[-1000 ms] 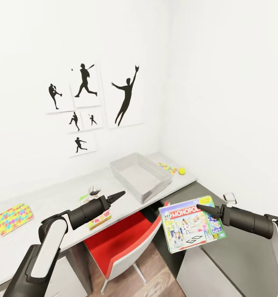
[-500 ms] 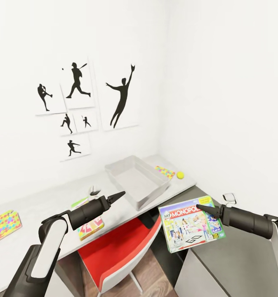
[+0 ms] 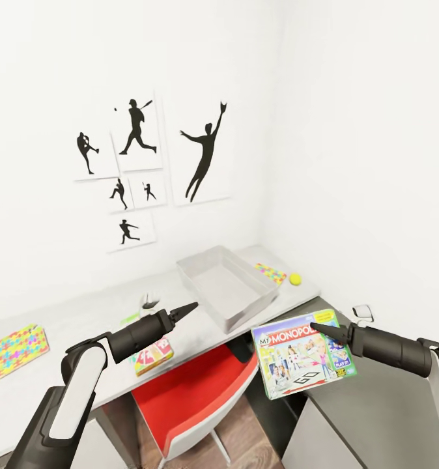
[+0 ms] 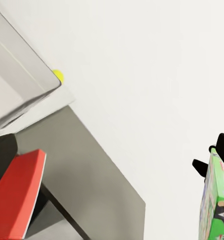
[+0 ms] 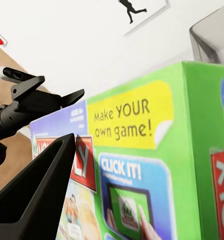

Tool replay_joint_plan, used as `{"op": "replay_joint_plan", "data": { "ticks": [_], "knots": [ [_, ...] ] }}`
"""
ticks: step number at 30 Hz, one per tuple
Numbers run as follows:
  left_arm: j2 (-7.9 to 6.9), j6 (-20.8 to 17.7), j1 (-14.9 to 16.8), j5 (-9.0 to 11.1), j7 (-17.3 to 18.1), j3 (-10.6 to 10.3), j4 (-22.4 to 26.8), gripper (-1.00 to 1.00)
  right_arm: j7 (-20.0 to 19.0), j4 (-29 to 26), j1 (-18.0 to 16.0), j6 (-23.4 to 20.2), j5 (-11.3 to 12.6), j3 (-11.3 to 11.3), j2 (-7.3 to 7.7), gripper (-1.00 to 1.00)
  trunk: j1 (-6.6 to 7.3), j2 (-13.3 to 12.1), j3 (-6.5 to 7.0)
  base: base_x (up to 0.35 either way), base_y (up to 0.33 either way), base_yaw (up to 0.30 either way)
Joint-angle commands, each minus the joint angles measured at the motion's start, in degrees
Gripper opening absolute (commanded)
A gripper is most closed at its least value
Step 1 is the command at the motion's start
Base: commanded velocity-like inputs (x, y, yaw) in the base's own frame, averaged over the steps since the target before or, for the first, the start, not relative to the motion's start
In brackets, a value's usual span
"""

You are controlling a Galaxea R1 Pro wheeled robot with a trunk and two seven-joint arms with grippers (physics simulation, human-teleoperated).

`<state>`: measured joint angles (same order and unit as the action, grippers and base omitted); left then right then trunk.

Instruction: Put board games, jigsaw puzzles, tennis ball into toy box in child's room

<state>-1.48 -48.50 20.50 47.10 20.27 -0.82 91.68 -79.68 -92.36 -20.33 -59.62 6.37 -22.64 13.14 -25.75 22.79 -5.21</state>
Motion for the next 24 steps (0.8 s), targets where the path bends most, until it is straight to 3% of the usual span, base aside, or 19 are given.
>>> {"op": "replay_joint_plan", "data": {
  "ticks": [1, 24],
  "knots": [
    [-0.01, -0.2, 0.07, -0.02, 0.12, -0.02, -0.01, 1.0, -0.09, -0.02, -0.04, -0.38, 0.12, -0.03, 0.02, -1.0, -0.04, 0.13, -0.13, 0.001, 0.0, 0.259],
    [-0.01, -0.2, 0.01, -0.2, 0.51, -0.18, 0.12, 1.0, -0.04, -0.01, -0.24, -0.38, 0.08, 0.12, 0.01, -1.0, -0.04, 0.13, -0.13, 0.0, 0.0, 0.188]
  ]
}}
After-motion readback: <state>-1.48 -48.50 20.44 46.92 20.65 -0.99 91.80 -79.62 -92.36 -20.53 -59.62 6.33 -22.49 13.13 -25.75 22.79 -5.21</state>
